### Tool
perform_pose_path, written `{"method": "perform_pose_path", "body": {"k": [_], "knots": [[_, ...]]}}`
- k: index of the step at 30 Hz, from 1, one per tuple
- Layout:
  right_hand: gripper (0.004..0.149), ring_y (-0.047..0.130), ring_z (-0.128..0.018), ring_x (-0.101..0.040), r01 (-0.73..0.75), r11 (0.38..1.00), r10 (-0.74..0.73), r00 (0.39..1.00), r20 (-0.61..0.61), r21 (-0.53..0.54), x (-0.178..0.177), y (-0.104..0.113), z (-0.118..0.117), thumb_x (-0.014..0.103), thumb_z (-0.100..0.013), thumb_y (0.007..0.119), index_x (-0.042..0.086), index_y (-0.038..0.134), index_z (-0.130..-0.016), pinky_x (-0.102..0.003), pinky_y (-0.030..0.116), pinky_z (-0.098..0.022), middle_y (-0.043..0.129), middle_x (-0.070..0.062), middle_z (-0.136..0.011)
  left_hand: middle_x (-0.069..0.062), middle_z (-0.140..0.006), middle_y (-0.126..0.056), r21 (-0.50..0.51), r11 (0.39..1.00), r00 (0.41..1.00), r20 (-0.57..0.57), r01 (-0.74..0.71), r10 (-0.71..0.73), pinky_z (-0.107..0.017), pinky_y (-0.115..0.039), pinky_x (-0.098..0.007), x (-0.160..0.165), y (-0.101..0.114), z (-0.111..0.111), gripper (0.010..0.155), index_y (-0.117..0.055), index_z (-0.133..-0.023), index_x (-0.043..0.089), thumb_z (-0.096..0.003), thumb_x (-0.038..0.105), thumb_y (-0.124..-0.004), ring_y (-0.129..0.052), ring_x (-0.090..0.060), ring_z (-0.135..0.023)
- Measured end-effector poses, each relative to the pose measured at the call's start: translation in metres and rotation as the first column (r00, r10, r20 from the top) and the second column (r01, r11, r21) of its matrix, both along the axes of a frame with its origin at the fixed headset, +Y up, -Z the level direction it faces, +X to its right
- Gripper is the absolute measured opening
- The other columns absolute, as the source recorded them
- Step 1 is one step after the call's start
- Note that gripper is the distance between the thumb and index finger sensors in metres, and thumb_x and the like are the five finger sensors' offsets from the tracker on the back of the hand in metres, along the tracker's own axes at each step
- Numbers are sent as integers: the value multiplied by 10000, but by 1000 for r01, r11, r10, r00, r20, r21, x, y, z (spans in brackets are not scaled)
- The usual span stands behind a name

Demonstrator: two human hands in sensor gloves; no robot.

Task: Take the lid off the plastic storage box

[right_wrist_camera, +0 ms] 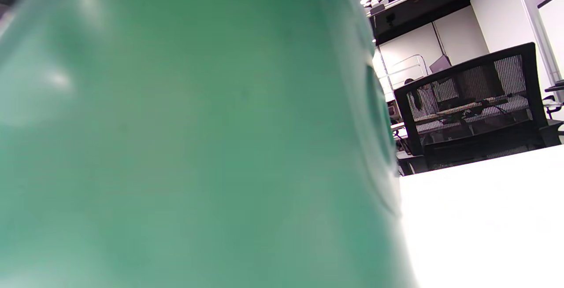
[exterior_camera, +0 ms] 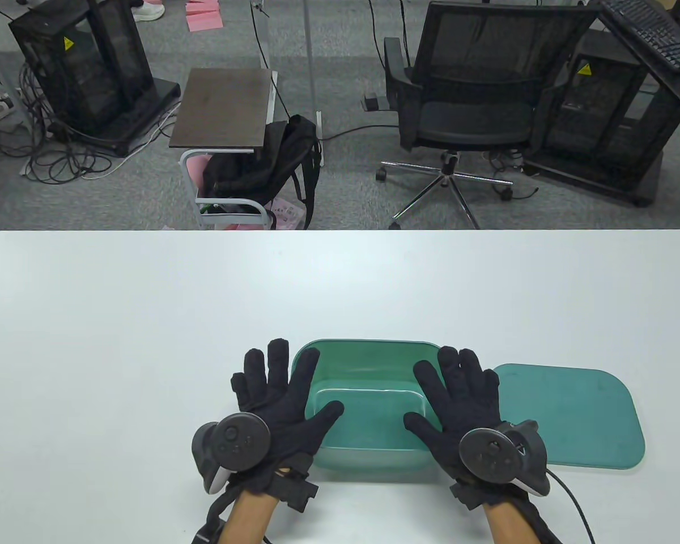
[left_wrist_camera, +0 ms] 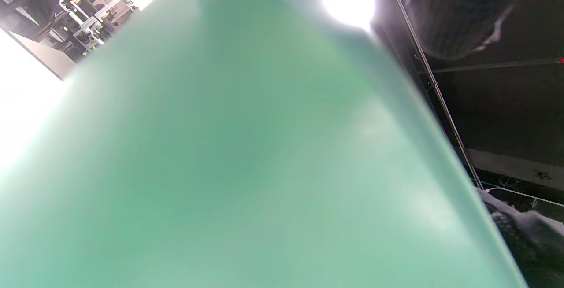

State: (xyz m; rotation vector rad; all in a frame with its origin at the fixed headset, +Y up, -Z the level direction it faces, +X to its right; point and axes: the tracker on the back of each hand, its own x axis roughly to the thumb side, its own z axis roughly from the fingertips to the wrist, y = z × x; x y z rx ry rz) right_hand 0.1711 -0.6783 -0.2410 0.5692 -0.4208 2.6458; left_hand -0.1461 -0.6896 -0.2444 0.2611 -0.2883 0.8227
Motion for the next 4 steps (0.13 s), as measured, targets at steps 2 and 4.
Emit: {"method": "perform_pose_path", "body": {"k": [2, 4], "knots": [[737, 336, -1070, -511, -3, 1000, 3, 1000, 0, -1, 0, 0, 0, 686, -562, 558, 259, 455, -1154, -747, 375, -678, 339, -177, -1223, -75, -1247, -153, 1, 1000, 1000, 6, 0, 0, -655, -7, -642, 1, 0, 1, 859, -454, -1217, 360, -507, 811, -633, -29, -445, -1066], [736, 340, -1068, -512, 2, 1000, -2, 1000, 1, -9, 1, 0, 0, 684, -562, 558, 257, 456, -1154, -749, 377, -676, 341, -179, -1222, -79, -1247, -154, -3, 1000, 1000, 10, 3, -3, -655, -8, -642, 2, -1, 1, 861, -462, -1217, 354, -508, 813, -626, -31, -446, -1066]]}}
